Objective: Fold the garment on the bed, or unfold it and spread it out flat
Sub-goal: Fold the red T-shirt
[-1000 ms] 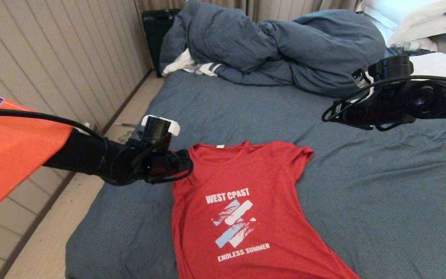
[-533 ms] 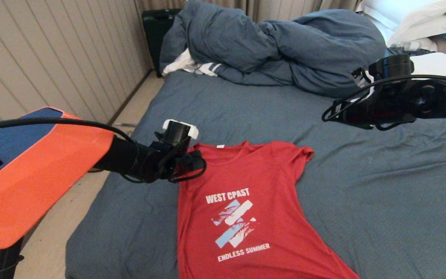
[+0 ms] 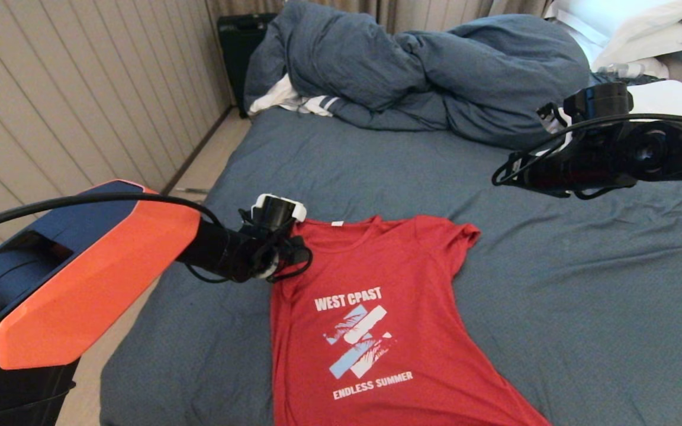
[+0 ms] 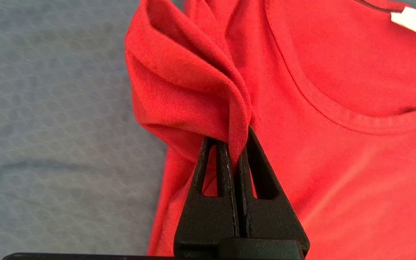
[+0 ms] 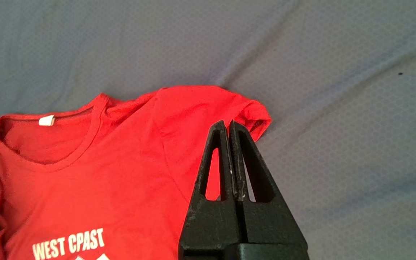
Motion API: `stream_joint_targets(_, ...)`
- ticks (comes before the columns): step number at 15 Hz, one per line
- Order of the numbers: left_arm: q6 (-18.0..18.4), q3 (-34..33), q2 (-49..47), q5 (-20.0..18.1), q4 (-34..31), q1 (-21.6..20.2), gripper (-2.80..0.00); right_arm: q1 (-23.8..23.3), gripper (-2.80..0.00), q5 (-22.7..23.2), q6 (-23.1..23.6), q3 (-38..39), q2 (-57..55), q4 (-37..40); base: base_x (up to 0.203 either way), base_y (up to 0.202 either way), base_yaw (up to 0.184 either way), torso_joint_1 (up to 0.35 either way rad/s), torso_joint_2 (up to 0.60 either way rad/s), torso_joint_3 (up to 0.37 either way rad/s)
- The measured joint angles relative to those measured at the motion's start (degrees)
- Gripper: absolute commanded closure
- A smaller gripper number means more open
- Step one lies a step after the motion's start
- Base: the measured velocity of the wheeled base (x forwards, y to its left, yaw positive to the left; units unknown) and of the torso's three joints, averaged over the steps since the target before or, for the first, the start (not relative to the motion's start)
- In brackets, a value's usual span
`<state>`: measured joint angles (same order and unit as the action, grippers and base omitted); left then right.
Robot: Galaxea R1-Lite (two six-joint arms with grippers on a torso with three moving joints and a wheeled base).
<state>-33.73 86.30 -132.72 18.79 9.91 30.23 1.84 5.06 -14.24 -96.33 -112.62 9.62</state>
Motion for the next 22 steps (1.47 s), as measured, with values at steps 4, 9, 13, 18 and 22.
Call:
stream_joint_targets(4,0.04,-0.80,2.97,0.14,-0.13,5.47,0.00,0.00,0.00,0.00,-0.01,-0.17,-0.01,0.05,0.000,0.000,0.000,0.000,0.00,0.000)
stream_joint_targets(9,0.61,-0.80,3.81,0.28,-0.55,7.28,0.00,0.03,0.00,0.00,0.07,-0.26,-0.11,0.05,0.000,0.000,0.000,0.000,0.00,0.000)
stream_joint_targets(13,1.35,-1.07,3.42,0.23,-0.62,7.34,0.00,0.00,0.00,0.00,0.07,-0.22,-0.20,0.02,0.000,0.000,0.000,0.000,0.00,0.000)
stream_joint_targets(18,1.33,-1.99,4.66,0.32,-0.24,8.88,0.00,-0.02,0.00,0.00,0.16,0.05,-0.30,0.00,0.000,0.000,0.000,0.000,0.00,0.000)
stream_joint_targets(22,1.33,-2.29,5.11,0.51,-0.27,9.71,-2.80,0.02,0.00,0.00,0.17,0.09,-0.22,0.00,0.000,0.000,0.000,0.000,0.00,0.000)
